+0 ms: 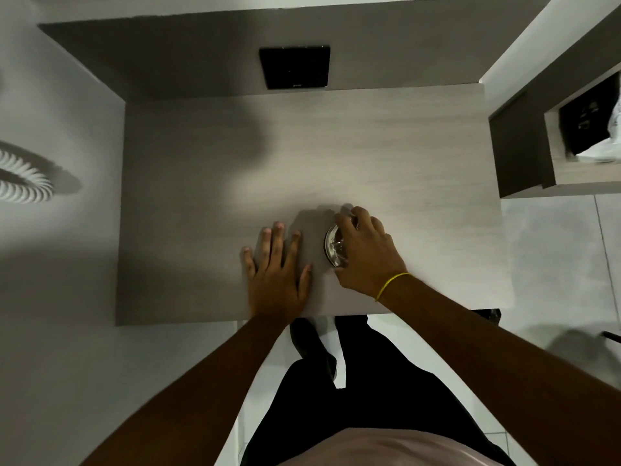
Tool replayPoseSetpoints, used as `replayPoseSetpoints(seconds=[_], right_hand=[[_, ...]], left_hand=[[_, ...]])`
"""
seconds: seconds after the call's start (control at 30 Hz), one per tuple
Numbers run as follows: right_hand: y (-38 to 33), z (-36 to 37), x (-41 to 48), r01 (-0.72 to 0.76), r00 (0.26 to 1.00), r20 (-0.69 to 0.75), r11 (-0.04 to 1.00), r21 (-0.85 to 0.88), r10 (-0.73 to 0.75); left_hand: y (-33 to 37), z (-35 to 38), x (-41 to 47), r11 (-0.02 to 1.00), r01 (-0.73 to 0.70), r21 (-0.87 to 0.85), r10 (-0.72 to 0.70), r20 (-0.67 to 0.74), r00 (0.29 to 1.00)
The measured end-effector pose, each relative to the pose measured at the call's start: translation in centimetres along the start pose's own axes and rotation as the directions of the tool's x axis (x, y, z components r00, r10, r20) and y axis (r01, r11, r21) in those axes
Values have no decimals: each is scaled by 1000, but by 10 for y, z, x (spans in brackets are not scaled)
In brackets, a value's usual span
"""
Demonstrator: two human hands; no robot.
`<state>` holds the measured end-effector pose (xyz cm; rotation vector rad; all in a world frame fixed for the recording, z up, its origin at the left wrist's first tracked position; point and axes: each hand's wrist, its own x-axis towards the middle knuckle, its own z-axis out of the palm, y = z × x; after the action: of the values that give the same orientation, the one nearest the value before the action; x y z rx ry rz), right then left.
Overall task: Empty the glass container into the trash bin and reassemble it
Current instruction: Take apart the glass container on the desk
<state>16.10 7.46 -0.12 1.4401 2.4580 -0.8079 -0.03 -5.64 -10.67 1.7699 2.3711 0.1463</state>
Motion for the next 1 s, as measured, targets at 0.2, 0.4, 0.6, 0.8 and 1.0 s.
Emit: replayPoseSetpoints(seconds=[0.2, 0.4, 0.6, 0.8, 1.0], right_hand=[[44, -27, -10, -94, 988, -109, 984, 151, 112], [102, -39, -9, -182, 982, -33, 982, 59, 184], [108, -29, -7, -148, 988, -43, 989, 10, 148], [112, -15, -9, -135, 987, -94, 991, -14, 133], [99, -15, -12, -124, 970, -209, 992, 8, 123]], left_hand=[[2, -2, -2, 1000, 5, 23, -6, 8, 1000], [1, -2, -2, 1000, -2, -8, 1, -13, 1000], [1, -1, -1, 1000, 4, -2, -4, -7, 1000], [2, -1, -1, 1000, 5, 2, -5, -10, 1000], [1, -3, -1, 1000, -2, 1, 2, -18, 1000]])
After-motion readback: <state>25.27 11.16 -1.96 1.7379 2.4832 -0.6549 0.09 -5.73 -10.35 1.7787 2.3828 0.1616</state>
